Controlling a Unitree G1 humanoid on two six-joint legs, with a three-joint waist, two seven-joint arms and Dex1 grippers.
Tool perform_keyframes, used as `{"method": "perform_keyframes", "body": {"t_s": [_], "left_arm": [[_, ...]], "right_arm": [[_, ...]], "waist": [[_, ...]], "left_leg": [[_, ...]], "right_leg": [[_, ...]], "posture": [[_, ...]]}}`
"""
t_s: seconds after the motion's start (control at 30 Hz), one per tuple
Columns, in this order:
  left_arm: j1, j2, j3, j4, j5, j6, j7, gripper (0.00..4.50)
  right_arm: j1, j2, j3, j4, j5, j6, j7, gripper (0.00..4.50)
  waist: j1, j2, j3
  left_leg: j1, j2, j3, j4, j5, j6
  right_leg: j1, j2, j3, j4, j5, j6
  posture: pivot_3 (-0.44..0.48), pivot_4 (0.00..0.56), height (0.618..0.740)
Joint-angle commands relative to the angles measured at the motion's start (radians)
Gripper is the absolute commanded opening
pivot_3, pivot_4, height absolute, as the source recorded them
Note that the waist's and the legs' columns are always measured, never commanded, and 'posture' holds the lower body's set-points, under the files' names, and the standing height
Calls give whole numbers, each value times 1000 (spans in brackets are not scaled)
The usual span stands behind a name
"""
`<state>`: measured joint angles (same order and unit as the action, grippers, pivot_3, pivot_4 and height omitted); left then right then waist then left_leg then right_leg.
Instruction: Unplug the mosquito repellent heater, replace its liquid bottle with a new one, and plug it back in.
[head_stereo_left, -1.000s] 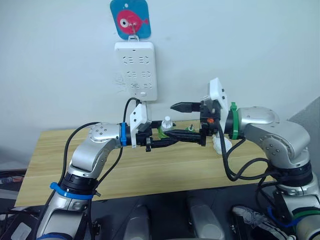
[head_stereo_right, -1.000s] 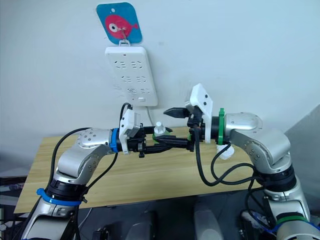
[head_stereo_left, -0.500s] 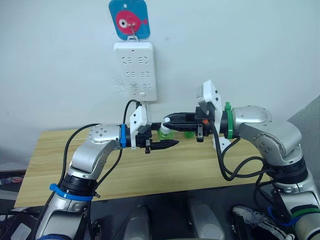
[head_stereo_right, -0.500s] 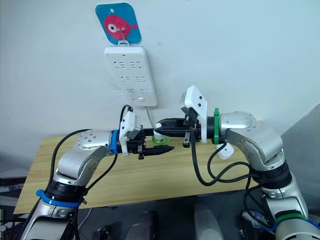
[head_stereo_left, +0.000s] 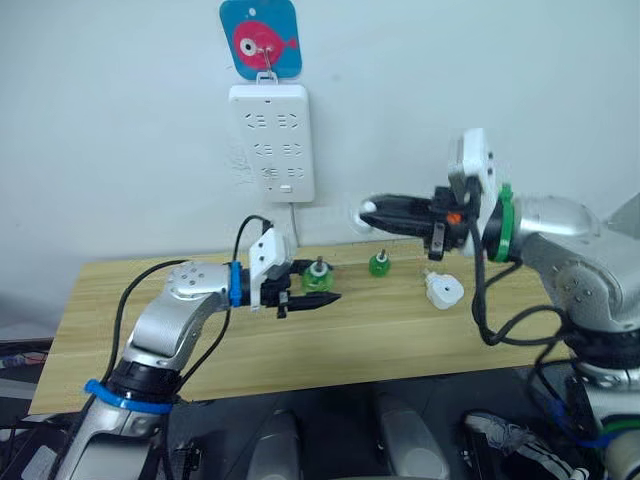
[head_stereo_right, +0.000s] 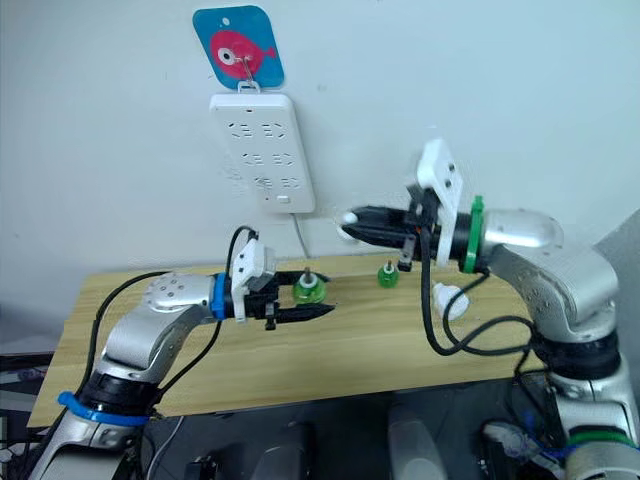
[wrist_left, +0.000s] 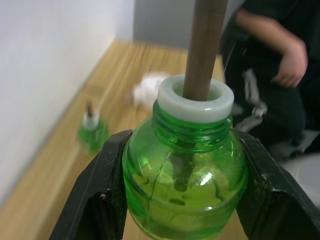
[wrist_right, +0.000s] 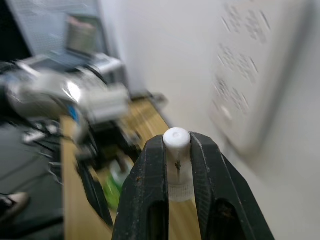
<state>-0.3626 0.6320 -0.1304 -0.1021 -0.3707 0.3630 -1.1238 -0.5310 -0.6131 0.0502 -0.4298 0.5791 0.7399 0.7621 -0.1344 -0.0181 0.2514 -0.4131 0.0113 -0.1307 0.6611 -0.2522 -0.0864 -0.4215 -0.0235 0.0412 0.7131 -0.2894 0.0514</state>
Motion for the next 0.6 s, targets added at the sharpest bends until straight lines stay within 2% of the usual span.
{"method": "perform_keyframes", "body": {"t_s": [0.03, 0.1, 0.23, 0.33, 0.6], "left_arm": [[28, 32, 34, -45, -3, -18, -2, 2336], [47, 43, 47, -65, -16, -5, 3, 2336], [94, 79, 62, -112, -25, 16, 1, 2336], [127, 106, 72, -157, -40, 41, -1, 2336], [165, 149, 93, -219, -68, 85, -1, 2336]], "right_arm": [[144, 48, 79, 23, -185, -210, -87, 287], [211, 89, 111, 92, -271, -322, -127, 287], [267, 187, 143, 337, -414, -538, -220, 287], [251, 255, 143, 557, -474, -680, -256, 287], [155, 352, 121, 929, -533, -864, -275, 287]], "waist": [[1, 0, 0], [3, 0, 0], [6, 0, 3], [14, 0, 8], [32, 3, 25]], "left_leg": [[0, 0, 1, 0, 0, 0], [1, 0, 1, 0, 0, 0], [4, 1, 3, 0, 0, 0], [5, 2, 4, -1, 0, 0], [6, 2, 5, -1, 0, 0]], "right_leg": [[0, 0, 0, 0, 0, 0], [0, 0, 1, 1, 0, 0], [2, 1, 3, 2, 0, 0], [2, 2, 4, 2, 0, 0], [2, 2, 5, 2, 0, 0]], "posture": [[-119, 220, 725], [-114, 230, 725], [-93, 265, 725], [-76, 291, 725], [-43, 313, 725]]}}
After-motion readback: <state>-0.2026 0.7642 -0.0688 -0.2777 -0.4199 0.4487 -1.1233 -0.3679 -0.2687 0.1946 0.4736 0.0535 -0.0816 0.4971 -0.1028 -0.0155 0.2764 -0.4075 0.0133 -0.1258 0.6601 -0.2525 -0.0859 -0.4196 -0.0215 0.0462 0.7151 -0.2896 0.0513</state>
